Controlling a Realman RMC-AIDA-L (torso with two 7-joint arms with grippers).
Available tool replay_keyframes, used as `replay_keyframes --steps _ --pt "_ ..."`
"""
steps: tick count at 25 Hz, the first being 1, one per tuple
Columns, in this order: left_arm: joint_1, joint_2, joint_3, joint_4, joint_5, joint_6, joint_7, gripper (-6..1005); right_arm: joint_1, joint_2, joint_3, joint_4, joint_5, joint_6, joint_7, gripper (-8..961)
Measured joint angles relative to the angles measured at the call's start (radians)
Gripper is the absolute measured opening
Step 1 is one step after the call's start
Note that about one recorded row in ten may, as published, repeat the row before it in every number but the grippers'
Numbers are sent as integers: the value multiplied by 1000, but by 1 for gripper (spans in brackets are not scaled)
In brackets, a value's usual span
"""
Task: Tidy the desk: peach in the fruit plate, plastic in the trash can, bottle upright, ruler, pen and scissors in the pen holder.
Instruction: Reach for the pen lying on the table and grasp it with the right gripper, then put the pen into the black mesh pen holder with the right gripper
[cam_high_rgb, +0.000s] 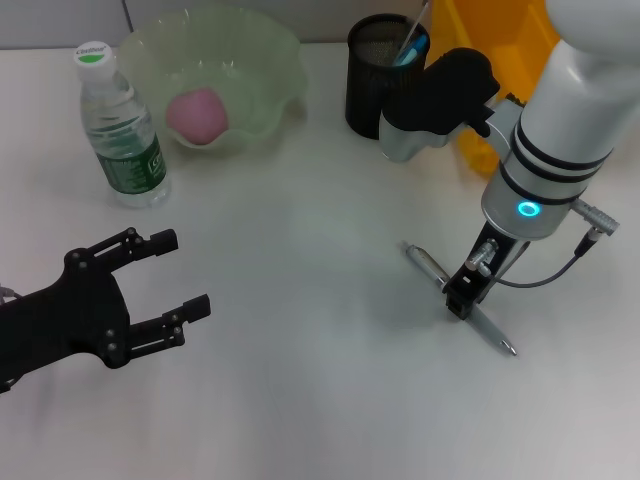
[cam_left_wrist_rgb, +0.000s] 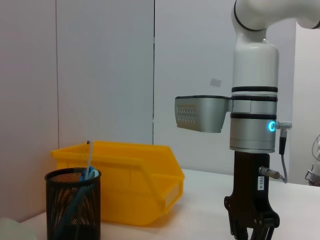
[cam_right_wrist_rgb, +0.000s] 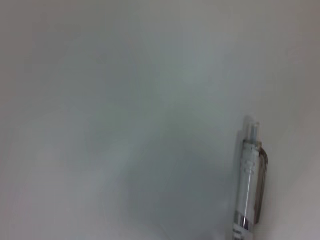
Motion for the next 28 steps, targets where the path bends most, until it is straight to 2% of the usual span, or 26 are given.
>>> replay_keyframes --steps 15,20,21,23,25,26,28 --pt "-4 0 0 0 2 -4 -1 802 9 -1 1 39 2 21 -12 168" --pt "-5 0 0 2 -1 -4 -3 802 -24 -4 13 -39 6 18 -16 149" --pt "-5 0 0 2 -1 -4 -3 802 -52 -7 29 -100 7 6 -23 145" --pt "-5 0 0 3 -2 -4 -3 802 -61 -7 50 -122 8 -5 -32 137" --pt "-6 0 -1 3 -2 -4 -2 802 -80 -8 109 -162 22 -26 -63 130" --pt "-6 0 -5 3 -2 -3 -1 802 -105 -8 181 -198 67 -43 -115 126" --pt "-6 0 -9 3 -1 -2 -1 802 -119 -9 215 -215 95 -45 -145 126"
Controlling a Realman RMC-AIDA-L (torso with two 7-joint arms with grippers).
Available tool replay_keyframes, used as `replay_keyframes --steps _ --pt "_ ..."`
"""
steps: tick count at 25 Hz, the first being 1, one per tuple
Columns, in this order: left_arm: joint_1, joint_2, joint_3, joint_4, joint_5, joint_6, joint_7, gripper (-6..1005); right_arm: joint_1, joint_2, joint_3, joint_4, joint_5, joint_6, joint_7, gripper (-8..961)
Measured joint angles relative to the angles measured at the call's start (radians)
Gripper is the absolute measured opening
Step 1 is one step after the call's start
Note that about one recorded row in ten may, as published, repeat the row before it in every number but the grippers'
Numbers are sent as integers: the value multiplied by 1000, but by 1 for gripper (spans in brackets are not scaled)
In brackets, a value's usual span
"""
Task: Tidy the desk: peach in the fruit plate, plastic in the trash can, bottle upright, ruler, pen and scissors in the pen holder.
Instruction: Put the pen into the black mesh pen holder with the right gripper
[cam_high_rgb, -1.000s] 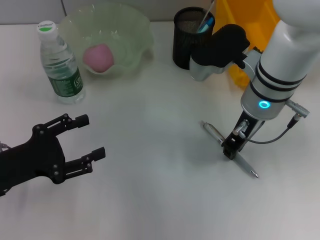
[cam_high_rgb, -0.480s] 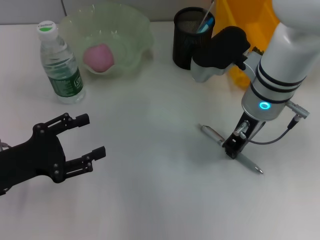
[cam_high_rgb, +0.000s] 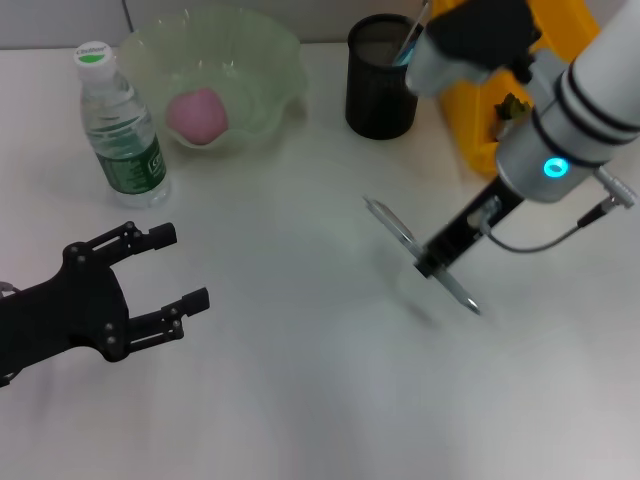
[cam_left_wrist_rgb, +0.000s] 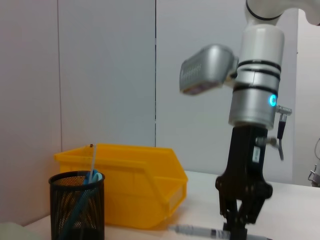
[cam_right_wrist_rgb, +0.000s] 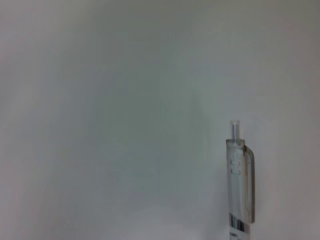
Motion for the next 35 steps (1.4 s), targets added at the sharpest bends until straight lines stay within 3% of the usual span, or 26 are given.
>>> replay_keyframes --steps 3,4,8,15,17,18,19,22,23,25,28,35 --pt "0 0 -5 0 4 3 0 802 -71 -1 159 -55 136 -6 -159 126" --pt "0 0 -5 0 4 3 0 802 -71 -1 159 -55 136 -6 -159 126" --pt "0 0 -5 0 4 6 0 802 -155 -1 329 -55 341 14 -421 126" --pt "-1 -8 -3 0 6 7 0 802 -257 -1 397 61 657 134 -824 126" --pt "-2 -9 -3 0 6 7 0 802 -276 -1 403 146 786 182 -996 126" --pt "-3 -10 -3 0 7 7 0 802 -280 -1 406 242 913 215 -1181 127" --pt "-3 -10 -3 0 7 7 0 802 -280 -1 406 242 913 215 -1181 127" --pt "-7 -10 -3 0 7 8 -6 802 -270 -1 407 399 1094 245 -1466 127" --pt "-9 -10 -3 0 6 8 -9 802 -255 0 407 501 1217 254 -1646 127" --pt "-10 -11 -3 0 4 8 -10 802 -246 1 407 547 1267 255 -1718 127" --pt "-12 -11 -9 0 1 8 -15 802 -197 5 405 737 1494 256 -1985 127" --pt "-24 -12 -14 -5 0 0 -26 802 -108 9 398 914 1701 285 -2153 127"
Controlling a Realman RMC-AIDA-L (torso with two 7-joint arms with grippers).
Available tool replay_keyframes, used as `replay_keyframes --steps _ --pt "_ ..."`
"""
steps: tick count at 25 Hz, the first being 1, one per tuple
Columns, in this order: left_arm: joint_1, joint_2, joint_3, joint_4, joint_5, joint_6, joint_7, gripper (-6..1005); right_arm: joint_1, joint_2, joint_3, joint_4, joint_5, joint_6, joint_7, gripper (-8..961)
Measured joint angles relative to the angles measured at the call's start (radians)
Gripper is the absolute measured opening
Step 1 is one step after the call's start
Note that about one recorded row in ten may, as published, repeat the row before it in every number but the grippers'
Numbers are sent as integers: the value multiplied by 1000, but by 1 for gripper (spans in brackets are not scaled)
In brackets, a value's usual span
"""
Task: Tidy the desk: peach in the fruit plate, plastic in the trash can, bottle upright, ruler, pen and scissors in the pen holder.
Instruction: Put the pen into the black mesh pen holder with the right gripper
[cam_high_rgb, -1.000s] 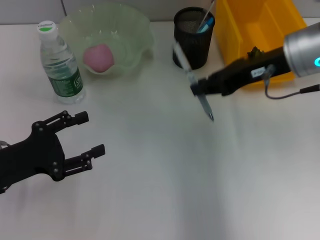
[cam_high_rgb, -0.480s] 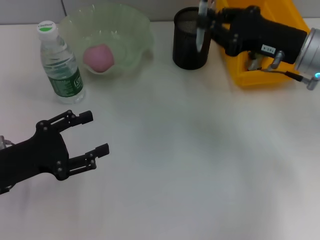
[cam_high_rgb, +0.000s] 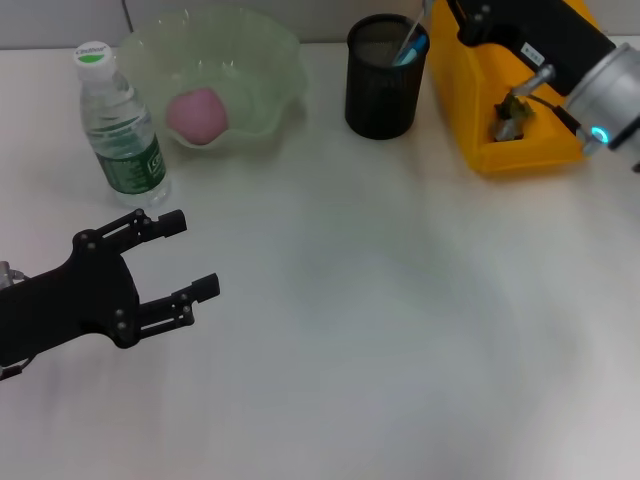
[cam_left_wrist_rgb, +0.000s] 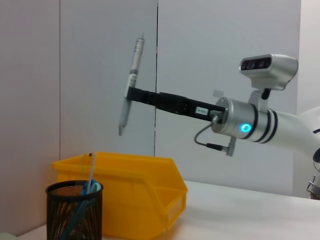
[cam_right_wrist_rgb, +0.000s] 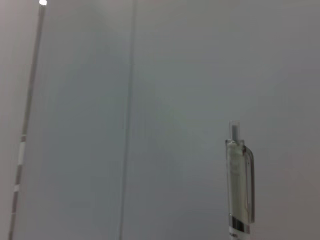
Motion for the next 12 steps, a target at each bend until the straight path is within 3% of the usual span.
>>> replay_keyframes --steps 8,12 --pt "-9 -9 -6 4 -1 -23 -28 802 128 1 -5 98 27 154 -4 126" --pt "-15 -9 -13 4 -1 -24 -36 802 154 1 -5 110 28 215 -7 127"
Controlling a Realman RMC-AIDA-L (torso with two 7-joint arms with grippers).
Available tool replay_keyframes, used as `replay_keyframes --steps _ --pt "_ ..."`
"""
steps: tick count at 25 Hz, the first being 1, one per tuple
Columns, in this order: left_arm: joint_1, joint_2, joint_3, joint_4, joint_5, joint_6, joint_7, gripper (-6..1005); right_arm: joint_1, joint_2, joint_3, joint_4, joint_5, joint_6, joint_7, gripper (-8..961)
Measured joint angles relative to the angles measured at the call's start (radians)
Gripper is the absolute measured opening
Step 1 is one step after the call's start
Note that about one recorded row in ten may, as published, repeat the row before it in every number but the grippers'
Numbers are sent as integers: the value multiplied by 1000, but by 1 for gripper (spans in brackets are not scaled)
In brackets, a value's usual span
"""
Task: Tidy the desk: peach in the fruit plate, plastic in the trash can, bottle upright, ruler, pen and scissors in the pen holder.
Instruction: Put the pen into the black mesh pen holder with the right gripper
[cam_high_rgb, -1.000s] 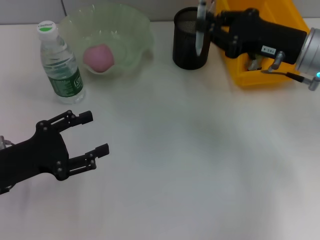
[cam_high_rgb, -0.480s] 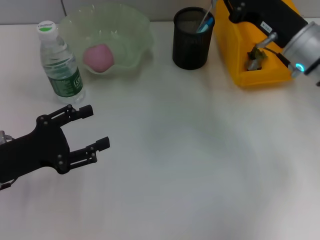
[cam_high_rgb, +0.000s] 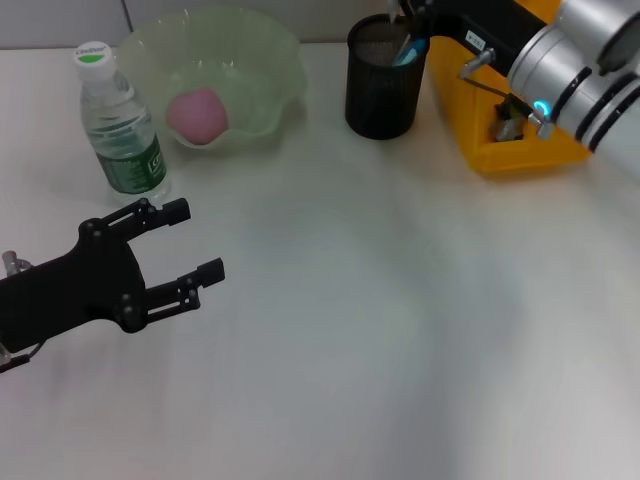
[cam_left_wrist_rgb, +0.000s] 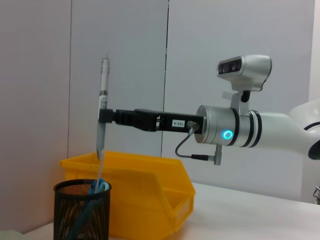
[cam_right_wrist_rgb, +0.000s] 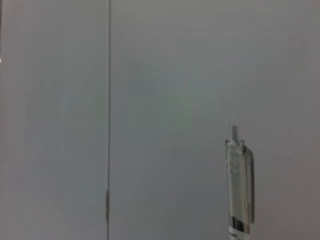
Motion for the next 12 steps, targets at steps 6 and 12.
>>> replay_keyframes --steps 6,12 --pt "-10 0 -1 1 0 -6 -6 802 27 0 0 2 1 79 -4 127" --pt "-13 0 -1 1 0 -6 -11 802 37 0 0 2 -1 104 -4 128"
